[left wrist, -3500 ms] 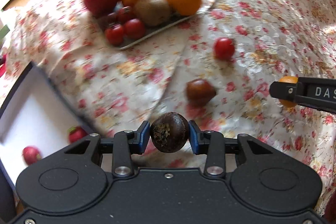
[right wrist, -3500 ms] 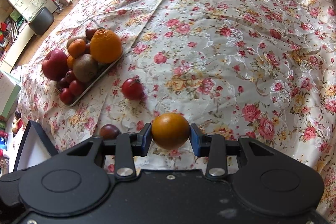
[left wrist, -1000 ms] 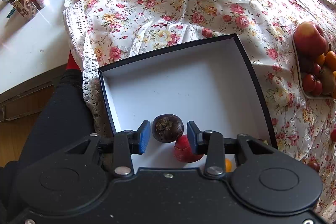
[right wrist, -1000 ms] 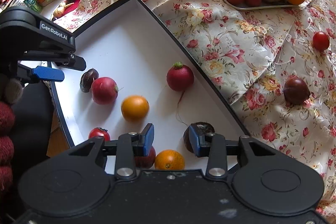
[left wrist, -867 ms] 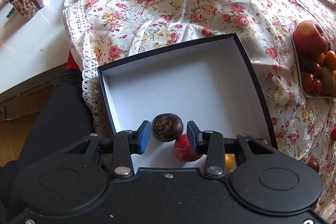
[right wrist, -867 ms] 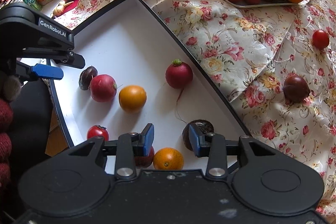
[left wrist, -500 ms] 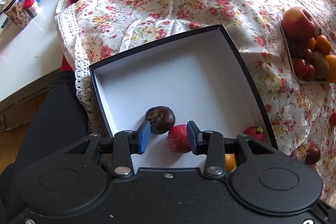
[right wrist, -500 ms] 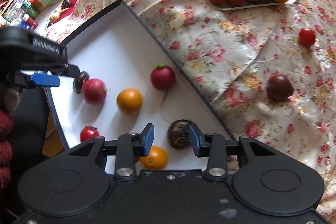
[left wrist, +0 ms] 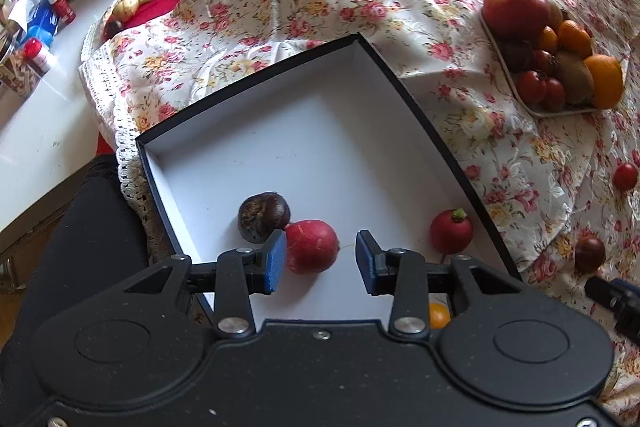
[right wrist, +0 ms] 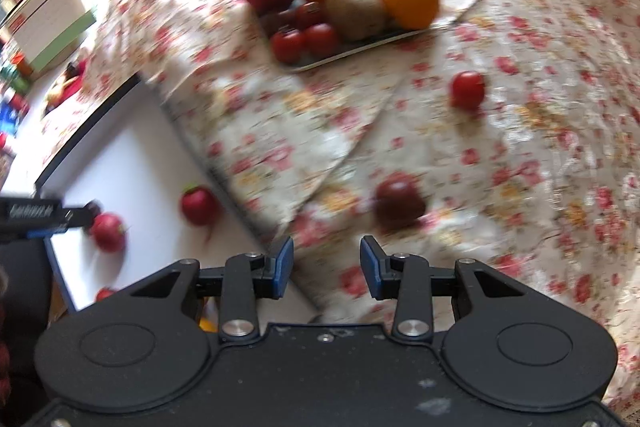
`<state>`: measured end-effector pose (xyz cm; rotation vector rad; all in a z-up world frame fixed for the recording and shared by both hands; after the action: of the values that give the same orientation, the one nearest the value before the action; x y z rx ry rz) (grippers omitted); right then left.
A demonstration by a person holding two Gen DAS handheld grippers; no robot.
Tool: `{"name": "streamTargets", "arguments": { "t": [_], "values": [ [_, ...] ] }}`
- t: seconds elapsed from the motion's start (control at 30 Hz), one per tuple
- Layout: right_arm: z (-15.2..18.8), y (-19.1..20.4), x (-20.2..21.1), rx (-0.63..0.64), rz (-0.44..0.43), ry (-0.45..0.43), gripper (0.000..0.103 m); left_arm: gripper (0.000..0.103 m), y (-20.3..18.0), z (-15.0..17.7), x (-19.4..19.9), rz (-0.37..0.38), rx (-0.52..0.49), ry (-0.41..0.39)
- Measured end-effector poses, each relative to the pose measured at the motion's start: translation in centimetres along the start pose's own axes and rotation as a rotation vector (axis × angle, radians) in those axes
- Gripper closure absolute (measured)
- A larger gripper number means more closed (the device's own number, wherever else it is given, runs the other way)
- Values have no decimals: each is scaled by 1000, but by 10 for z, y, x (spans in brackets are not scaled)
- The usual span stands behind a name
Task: Organize fruits
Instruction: 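Reach the left tool to a dark red tomato while the right tool reaches a red tomato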
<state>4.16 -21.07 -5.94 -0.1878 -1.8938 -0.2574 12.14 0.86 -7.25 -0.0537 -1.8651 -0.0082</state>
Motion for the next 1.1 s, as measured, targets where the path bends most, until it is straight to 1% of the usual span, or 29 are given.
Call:
{"name": "streamTargets", "arguments": {
  "t": [0.2, 0.33, 0.47, 0.6, 0.7, 0.87, 0.93, 1.1],
  "values": [
    [-18, -46, 0, -94, 49, -24, 63, 56, -24, 10, 4, 32, -55, -17],
    [-31, -86, 0, -175, 85, -40, 63, 56, -40, 14, 10, 41, -95, -38],
    [-43, -124, 1, -260, 133, -64, 63, 56, -57, 15, 11, 57, -124, -38],
    [-52, -151, -3, -308, 133, -65, 63, 56, -75, 17, 12, 73, -149, -37],
    [-59, -157, -7, -305, 126, -73, 63, 56, -91, 22, 10, 91, -177, -30],
    [-71, -149, -17, -274, 71, -85, 59, 56, -119, 30, 7, 119, -232, -23],
    [-78, -143, -22, -263, 62, -91, 56, 56, -126, 32, 8, 128, -247, -21],
    [-90, -134, -39, -242, 38, -88, 54, 56, -139, 33, 8, 141, -273, -22]
  ]
}}
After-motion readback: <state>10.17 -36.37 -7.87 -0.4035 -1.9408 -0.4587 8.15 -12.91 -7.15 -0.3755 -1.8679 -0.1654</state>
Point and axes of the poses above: each gripper's, at about its wrist camera, not at the fingertips, and x roughly against the way its jaws point, y to its left, z to its underside, the point moved 7 cm from there along -x, roughly the way its jaws point, and after that the axes turned 1 degree about -z, right-handed, at the moved point
